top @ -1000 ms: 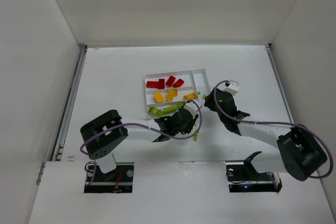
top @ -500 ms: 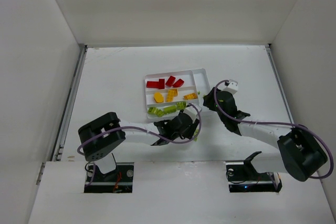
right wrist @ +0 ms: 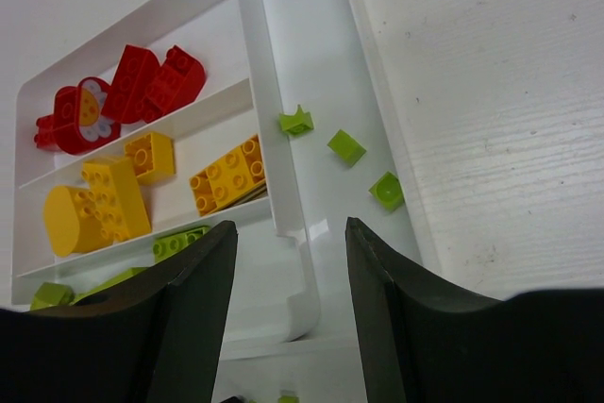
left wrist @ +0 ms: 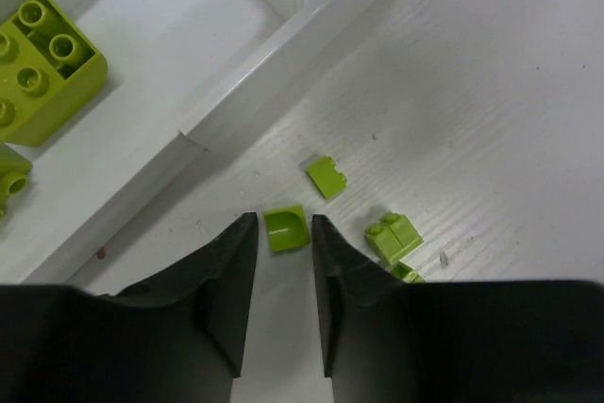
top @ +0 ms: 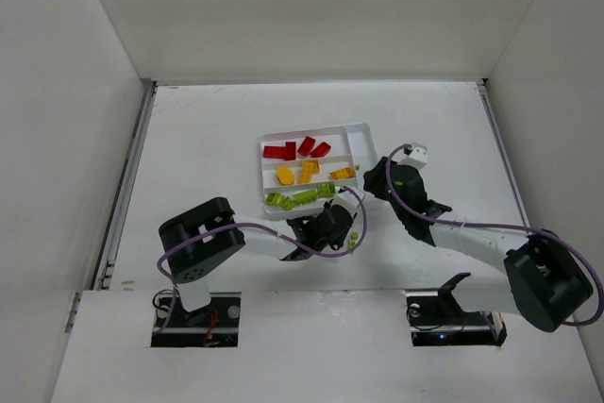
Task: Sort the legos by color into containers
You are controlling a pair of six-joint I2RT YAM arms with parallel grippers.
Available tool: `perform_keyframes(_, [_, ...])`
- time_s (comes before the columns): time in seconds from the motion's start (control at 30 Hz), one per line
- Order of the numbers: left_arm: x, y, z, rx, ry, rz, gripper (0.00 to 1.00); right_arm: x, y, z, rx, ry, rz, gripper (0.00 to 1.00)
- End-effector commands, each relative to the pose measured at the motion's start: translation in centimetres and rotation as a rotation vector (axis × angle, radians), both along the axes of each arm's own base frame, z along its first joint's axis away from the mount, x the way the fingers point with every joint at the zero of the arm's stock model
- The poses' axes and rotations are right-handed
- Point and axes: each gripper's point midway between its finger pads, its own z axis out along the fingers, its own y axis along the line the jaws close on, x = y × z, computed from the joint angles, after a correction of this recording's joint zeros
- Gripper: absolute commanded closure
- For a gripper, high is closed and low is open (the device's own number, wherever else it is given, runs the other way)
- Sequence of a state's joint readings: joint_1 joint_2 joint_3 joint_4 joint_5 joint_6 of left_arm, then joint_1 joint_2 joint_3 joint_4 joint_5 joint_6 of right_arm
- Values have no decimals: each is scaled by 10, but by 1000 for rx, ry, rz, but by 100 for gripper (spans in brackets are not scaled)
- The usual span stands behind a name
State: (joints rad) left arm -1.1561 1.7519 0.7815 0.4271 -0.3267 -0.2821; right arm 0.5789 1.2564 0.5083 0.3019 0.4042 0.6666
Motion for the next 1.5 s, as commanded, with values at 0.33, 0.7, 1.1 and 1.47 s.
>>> perform_keyframes(0.33, [8,2,62,-112,-81,60,89,-10,-25,58,119,-190,-102,40])
perform_keyframes(0.7, [80,-33,145,-298,-168,175,86,-27,-79,77,224,-296,-292,74])
perform_keyframes(1.1, [183,-77,114,-275,-151,262,83,-29,-83,82,249,-308,-294,63])
perform_keyframes(1.47, [192,-73,136,-310,-183,288,52,-25,-72,80,230,-286,-257,53])
